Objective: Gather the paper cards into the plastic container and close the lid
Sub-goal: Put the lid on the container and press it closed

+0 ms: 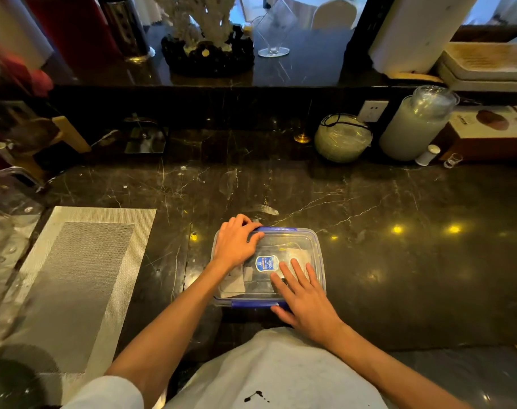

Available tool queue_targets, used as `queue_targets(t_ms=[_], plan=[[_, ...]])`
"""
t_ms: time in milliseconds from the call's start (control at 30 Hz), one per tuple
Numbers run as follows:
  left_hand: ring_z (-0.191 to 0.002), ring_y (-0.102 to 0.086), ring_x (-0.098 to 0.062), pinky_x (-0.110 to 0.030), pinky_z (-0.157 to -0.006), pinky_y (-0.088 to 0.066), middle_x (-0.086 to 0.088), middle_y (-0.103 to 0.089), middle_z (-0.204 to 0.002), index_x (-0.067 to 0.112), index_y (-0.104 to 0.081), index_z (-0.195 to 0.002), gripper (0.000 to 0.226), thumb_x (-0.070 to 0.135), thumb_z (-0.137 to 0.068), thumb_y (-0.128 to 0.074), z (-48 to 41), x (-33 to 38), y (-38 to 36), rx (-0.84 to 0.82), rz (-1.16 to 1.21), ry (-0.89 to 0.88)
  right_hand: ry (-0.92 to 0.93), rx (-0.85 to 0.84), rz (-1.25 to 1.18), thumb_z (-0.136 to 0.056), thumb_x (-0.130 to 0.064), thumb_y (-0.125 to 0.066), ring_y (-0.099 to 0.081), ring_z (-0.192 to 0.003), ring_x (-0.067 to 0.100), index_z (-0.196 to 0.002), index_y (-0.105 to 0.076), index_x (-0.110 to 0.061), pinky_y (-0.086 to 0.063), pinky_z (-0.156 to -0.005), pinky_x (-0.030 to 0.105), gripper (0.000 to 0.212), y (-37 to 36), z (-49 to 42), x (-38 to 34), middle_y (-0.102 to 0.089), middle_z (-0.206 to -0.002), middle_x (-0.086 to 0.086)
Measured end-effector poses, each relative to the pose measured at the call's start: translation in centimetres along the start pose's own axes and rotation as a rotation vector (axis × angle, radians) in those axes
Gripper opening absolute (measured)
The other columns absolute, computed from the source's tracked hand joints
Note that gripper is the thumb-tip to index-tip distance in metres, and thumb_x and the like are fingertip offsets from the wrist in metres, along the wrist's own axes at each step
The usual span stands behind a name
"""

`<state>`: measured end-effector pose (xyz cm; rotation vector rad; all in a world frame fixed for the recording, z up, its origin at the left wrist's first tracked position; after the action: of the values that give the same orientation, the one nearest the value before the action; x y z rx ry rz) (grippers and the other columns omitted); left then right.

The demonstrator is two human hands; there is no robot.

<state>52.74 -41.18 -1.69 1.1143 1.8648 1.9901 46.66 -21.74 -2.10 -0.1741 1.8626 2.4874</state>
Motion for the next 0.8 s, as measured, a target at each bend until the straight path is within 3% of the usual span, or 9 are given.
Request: queue_targets(t_ms=[67, 133, 233, 300, 333, 433, 500, 567, 800], plan=[[-0.102, -0.049, -0.014, -0.026, -0.084, -0.029, 0.005, -0.055, -0.114, 0.033, -0.061, -0.126, 0.041, 0.051, -0.093, -0.045, 0.0, -0.1, -0.1, -0.002, -0.003, -0.001, -0.035, -0.050, 0.000, -0.089, -0.074, -0.027, 0.011, -0.150, 0.040, -0.157, 0.002, -0.029, 0.008, -0.118, 0.061, 0.087, -0.3, -0.5, -0.6, 0.005, -0.165, 0.015], [-0.102, -0.049, -0.013, -0.025, -0.084, -0.029, 0.005, -0.054, -0.114, 0.033, -0.061, -0.126, 0.042, 0.052, -0.093, -0.044, -0.1, -0.1, -0.2, -0.004, -0.001, -0.001, -0.065, -0.052, -0.008, -0.089, -0.075, -0.025, 0.004, -0.150, 0.045, -0.157, -0.002, -0.033, 0.003, -0.117, 0.063, 0.083, 0.0, -0.9, -1.3, 0.000, -0.165, 0.018], [-0.097, -0.045, -0.008, -0.024, -0.083, -0.030, 0.006, -0.054, -0.113, 0.034, -0.061, -0.126, 0.041, 0.053, -0.092, -0.045, -0.1, -0.4, -0.4, -0.001, 0.016, 0.017, -0.134, 0.040, -0.028, -0.095, -0.053, -0.047, -0.035, -0.143, 0.041, -0.148, -0.037, -0.026, -0.030, -0.115, 0.055, 0.060, 1.8, -1.6, -0.8, -0.036, -0.156, 0.017], [-0.094, -0.037, -0.003, -0.024, -0.083, -0.031, 0.006, -0.054, -0.114, 0.034, -0.060, -0.126, 0.041, 0.052, -0.092, -0.047, 0.0, -0.5, -0.5, -0.005, 0.025, 0.033, -0.220, 0.206, -0.061, -0.088, -0.038, -0.068, -0.064, -0.113, 0.028, -0.125, -0.060, -0.020, -0.054, -0.089, 0.036, 0.042, 4.5, -2.3, 0.4, -0.062, -0.129, 0.009], [-0.095, -0.037, -0.003, -0.024, -0.083, -0.031, 0.006, -0.054, -0.115, 0.034, -0.060, -0.127, 0.041, 0.052, -0.093, -0.047, 0.1, -0.5, -0.6, -0.011, 0.028, 0.037, -0.259, 0.250, -0.113, -0.090, -0.037, -0.066, -0.066, -0.103, 0.023, -0.120, -0.061, -0.019, -0.055, -0.080, 0.032, 0.036, 5.4, -2.6, 0.8, -0.064, -0.122, 0.005], [-0.100, -0.046, -0.010, -0.025, -0.084, -0.032, 0.006, -0.055, -0.115, 0.033, -0.060, -0.127, 0.041, 0.051, -0.093, -0.046, 0.2, -0.2, -0.3, -0.014, 0.022, 0.022, -0.272, 0.158, -0.230, -0.096, -0.056, -0.043, -0.053, -0.124, 0.026, -0.136, -0.048, -0.022, -0.049, -0.097, 0.037, 0.052, 4.4, -2.9, 0.1, -0.049, -0.140, 0.008], [-0.103, -0.049, -0.012, -0.026, -0.086, -0.033, 0.005, -0.055, -0.115, 0.032, -0.061, -0.127, 0.041, 0.051, -0.094, -0.046, 0.2, -0.2, -0.2, -0.017, 0.018, 0.007, -0.171, -0.019, -0.194, -0.087, -0.073, -0.039, -0.014, -0.149, 0.043, -0.154, -0.019, -0.026, -0.022, -0.120, 0.053, 0.084, 2.0, -2.4, -1.7, -0.015, -0.163, 0.012], [-0.102, -0.049, -0.012, -0.025, -0.086, -0.032, 0.005, -0.055, -0.115, 0.032, -0.061, -0.127, 0.041, 0.051, -0.094, -0.045, 0.2, -0.2, -0.1, -0.017, 0.015, 0.003, -0.059, -0.133, -0.048, -0.082, -0.077, -0.040, 0.021, -0.143, 0.052, -0.156, 0.010, -0.027, 0.004, -0.118, 0.064, 0.102, 0.2, -1.9, -2.8, 0.019, -0.163, 0.006], [-0.105, -0.050, -0.012, -0.026, -0.088, -0.033, 0.004, -0.055, -0.116, 0.032, -0.061, -0.127, 0.041, 0.051, -0.093, -0.048, 0.0, -0.5, -0.3, -0.032, 0.049, 0.026, -0.051, -0.143, 0.024, -0.093, -0.064, -0.039, 0.019, -0.143, 0.053, -0.156, 0.014, -0.025, 0.008, -0.116, 0.064, 0.091, -0.4, -2.5, -2.5, 0.016, -0.165, 0.003]])
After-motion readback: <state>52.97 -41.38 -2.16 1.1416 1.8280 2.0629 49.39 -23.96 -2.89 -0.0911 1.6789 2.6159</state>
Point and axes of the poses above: each hand's wrist, its own z-axis away from the middle knuckle, its own y-axis out of the back of the hand, x = y × z, the point moved 9 cm from there along -z, towards the middle knuckle
